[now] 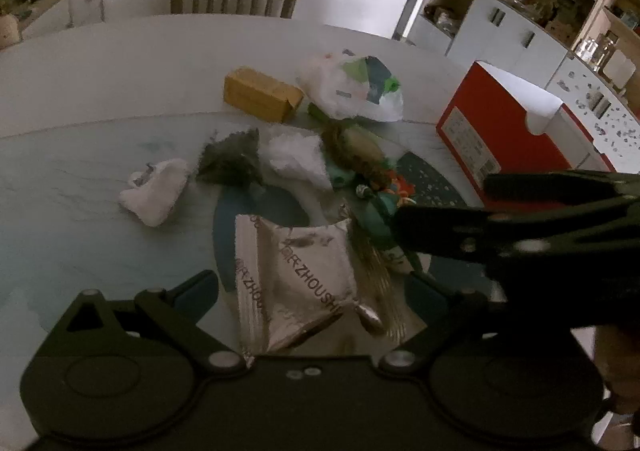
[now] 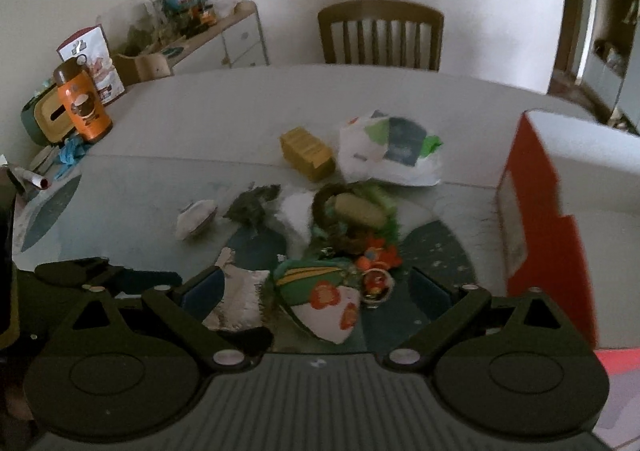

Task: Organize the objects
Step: 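Grasp the silver snack packet with the left tool while the right tool grasps the green plush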

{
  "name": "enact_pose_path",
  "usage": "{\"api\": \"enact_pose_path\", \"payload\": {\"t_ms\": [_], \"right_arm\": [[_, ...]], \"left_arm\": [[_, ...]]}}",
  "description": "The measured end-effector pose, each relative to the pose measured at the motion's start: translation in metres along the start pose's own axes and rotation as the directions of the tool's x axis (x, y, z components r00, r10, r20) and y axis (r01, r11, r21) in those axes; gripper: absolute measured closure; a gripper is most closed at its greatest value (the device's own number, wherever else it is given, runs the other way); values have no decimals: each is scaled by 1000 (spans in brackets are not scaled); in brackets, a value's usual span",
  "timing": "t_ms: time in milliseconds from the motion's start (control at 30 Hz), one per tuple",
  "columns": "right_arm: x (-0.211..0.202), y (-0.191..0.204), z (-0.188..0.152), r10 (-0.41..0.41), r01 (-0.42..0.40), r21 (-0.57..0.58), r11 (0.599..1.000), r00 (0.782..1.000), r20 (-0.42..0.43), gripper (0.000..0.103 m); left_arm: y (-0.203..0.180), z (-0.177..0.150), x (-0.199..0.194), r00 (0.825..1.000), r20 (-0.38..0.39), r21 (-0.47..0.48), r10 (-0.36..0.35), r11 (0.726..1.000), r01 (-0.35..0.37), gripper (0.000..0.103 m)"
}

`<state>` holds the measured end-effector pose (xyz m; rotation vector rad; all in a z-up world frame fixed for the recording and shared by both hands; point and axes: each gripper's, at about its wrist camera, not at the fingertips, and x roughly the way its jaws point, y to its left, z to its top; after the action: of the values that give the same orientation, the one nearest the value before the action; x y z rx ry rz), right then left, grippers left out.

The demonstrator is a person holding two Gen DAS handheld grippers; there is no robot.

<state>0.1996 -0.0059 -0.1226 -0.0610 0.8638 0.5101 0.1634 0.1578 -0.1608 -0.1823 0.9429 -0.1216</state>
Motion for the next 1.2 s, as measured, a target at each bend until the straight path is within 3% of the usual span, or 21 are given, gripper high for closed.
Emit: {"api": "enact_pose_path", "payload": {"t_ms": [167,567,833,1200], "right_arm": [[19,-3,1,-4,5,13,1000,999,-36,12],[39,-7,0,46,-41,55,998,995,-91,40],[39,-13,2,54,-45,101,994,994,-91,52],[28,-15,0,54,-45,105,993,996,-77,70]], "left_arm": [[1,1,8,1000,-17,3,-18,1000,18,6],[14,6,10,999,-7,-69,-48,997,47,29],[21,4,9,998,-2,-116,-56,992,56,35],[16,4,-2,997,27,-85,-73,994,75,61]]}}
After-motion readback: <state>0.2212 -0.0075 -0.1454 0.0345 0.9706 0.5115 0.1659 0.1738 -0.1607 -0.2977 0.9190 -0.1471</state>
